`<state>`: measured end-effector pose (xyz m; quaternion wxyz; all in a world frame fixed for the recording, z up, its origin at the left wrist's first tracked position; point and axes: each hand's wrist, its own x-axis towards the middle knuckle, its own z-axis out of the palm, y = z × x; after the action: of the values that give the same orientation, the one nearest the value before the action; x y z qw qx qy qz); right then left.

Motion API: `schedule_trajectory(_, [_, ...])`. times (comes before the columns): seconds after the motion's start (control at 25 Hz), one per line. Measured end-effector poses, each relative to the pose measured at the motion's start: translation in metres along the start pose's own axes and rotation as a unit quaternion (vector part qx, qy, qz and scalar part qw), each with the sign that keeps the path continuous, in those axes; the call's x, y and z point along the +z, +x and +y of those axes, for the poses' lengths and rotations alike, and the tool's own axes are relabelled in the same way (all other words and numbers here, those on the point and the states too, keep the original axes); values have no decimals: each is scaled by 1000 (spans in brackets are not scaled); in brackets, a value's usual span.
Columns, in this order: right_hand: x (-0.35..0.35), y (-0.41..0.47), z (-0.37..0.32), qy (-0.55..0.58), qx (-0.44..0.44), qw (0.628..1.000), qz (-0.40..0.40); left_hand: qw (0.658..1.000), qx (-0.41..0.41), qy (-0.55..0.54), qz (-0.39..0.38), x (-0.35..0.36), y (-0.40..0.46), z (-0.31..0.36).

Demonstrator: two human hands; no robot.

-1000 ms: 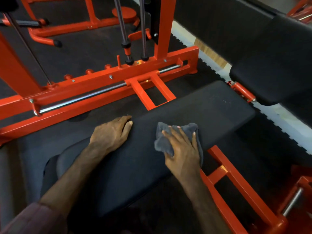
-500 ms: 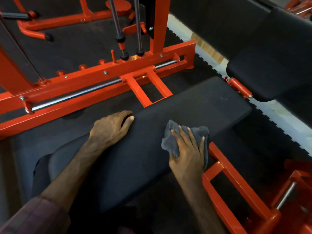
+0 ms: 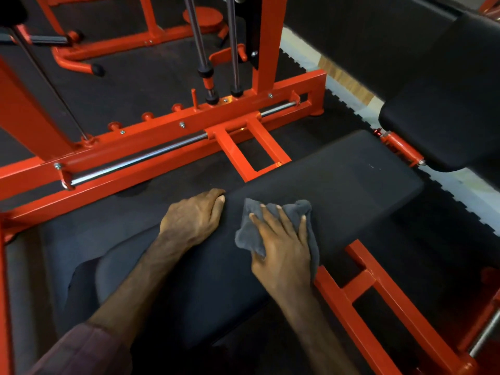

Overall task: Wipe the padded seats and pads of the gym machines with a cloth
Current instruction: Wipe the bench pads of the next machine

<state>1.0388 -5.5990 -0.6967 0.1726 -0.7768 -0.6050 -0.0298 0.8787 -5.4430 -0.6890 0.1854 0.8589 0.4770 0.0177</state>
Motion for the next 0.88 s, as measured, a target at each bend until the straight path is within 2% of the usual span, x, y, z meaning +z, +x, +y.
schedule_trajectory(0.08, [10,36,-6,15,-28,999,-10,1000,-1,-8,-8,0,1,-1])
schedule_trajectory(0.16, [11,53,4,10,5,1000,2,1000,-8,-15,-11,-2,1,-3])
schedule_trajectory(0.24, [7,34,11,3,23,1000,18,1000,-9,-19,-12,-2,-1,-3])
schedule_trajectory(0.32, [5,18,-2,7,-13,1000,15,1000,0,-20,-11,-2,-1,-5])
schedule_trajectory(0.4, [19,42,-17,27,-66,997,12,999,4,-36,-21,-1,2,-9])
schedule_trajectory(0.52, [28,94,-6,-1,-27,1000,-6,999,16,-38,-8,1,1,-12])
schedule_trajectory(0.64, [26,72,8,-30,27,999,10,999,27,-32,2,2,1,-12])
schedule_trajectory(0.72, [30,54,-9,-21,10,1000,-3,998,41,-38,-6,3,2,-13])
schedule_trajectory(0.8, [34,76,-15,0,-21,1000,-10,998,49,-39,-9,3,3,-12])
schedule_trajectory(0.88, [30,108,-3,-4,3,1000,-12,999,40,-30,-9,3,4,-12])
